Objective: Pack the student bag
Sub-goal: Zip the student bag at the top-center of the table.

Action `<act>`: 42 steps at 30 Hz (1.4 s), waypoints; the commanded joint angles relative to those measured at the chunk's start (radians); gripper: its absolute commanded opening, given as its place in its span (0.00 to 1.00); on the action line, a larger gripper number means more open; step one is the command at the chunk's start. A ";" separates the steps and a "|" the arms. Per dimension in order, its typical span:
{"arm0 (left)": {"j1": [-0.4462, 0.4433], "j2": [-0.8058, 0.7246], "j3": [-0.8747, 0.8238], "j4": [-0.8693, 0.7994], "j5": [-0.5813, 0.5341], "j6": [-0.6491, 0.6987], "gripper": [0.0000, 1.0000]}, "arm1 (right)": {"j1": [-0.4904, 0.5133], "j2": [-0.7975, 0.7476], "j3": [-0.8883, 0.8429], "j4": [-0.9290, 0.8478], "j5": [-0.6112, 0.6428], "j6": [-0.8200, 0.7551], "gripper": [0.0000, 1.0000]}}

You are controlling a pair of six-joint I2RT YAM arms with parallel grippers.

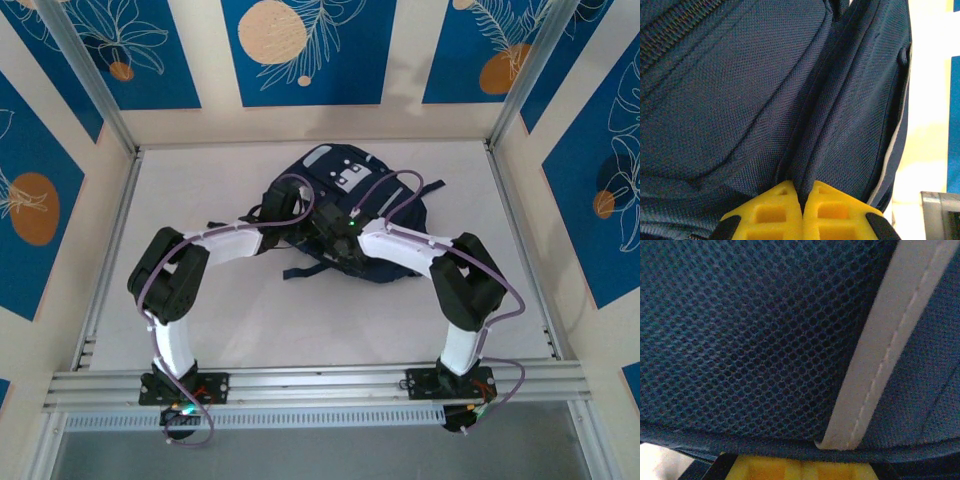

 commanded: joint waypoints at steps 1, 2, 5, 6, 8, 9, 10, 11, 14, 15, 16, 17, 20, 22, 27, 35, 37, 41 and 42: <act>0.006 -0.052 0.011 0.038 0.034 0.011 0.00 | -0.039 -0.066 -0.013 0.016 0.043 -0.122 0.00; 0.012 -0.042 0.014 0.032 0.026 0.025 0.00 | -0.045 -0.080 -0.013 0.004 0.015 -0.154 0.00; 0.035 -0.020 0.024 0.011 -0.002 0.069 0.00 | -0.070 -0.118 -0.028 -0.020 -0.105 -0.263 0.00; 0.041 -0.014 0.030 -0.005 -0.014 0.087 0.00 | -0.083 -0.127 -0.036 -0.031 -0.154 -0.296 0.00; 0.053 0.000 0.047 -0.028 -0.027 0.117 0.00 | -0.113 -0.143 -0.055 -0.067 -0.267 -0.372 0.00; 0.057 0.004 0.054 -0.034 -0.027 0.124 0.00 | -0.124 -0.149 -0.061 -0.091 -0.306 -0.407 0.00; 0.061 0.009 0.058 -0.036 -0.029 0.131 0.00 | -0.137 -0.156 -0.070 -0.115 -0.351 -0.447 0.00; 0.064 0.012 0.061 -0.038 -0.030 0.137 0.00 | -0.154 -0.156 -0.075 -0.151 -0.389 -0.480 0.00; 0.065 0.015 0.078 -0.059 -0.030 0.159 0.00 | -0.194 -0.169 -0.083 -0.240 -0.439 -0.583 0.00; 0.065 0.014 0.081 -0.064 -0.028 0.165 0.00 | -0.206 -0.174 -0.080 -0.266 -0.441 -0.610 0.00; 0.065 0.014 0.084 -0.071 -0.028 0.172 0.00 | -0.224 -0.179 -0.072 -0.299 -0.446 -0.647 0.00; 0.066 0.012 0.086 -0.078 -0.027 0.179 0.00 | -0.241 -0.182 -0.065 -0.321 -0.446 -0.677 0.00; 0.068 0.009 0.099 -0.112 -0.025 0.217 0.00 | -0.294 -0.171 -0.030 -0.386 -0.413 -0.769 0.00; 0.070 0.009 0.110 -0.142 -0.019 0.242 0.00 | -0.327 -0.150 0.003 -0.429 -0.345 -0.829 0.00; 0.084 0.022 0.139 -0.210 -0.014 0.289 0.00 | -0.344 -0.065 0.117 -0.517 -0.070 -0.889 0.00; 0.124 0.121 0.304 -0.307 -0.065 0.366 0.00 | -0.188 0.020 0.239 -0.443 -0.333 -1.016 0.00; 0.138 0.169 0.394 -0.351 -0.071 0.378 0.00 | -0.156 0.048 0.286 -0.413 -0.403 -1.009 0.00; 0.153 0.206 0.538 -0.484 -0.072 0.377 0.47 | -0.126 0.117 0.400 -0.336 -0.489 -0.979 0.00; 0.153 0.189 0.535 -0.490 -0.072 0.372 0.53 | -0.124 0.132 0.424 -0.316 -0.505 -0.967 0.00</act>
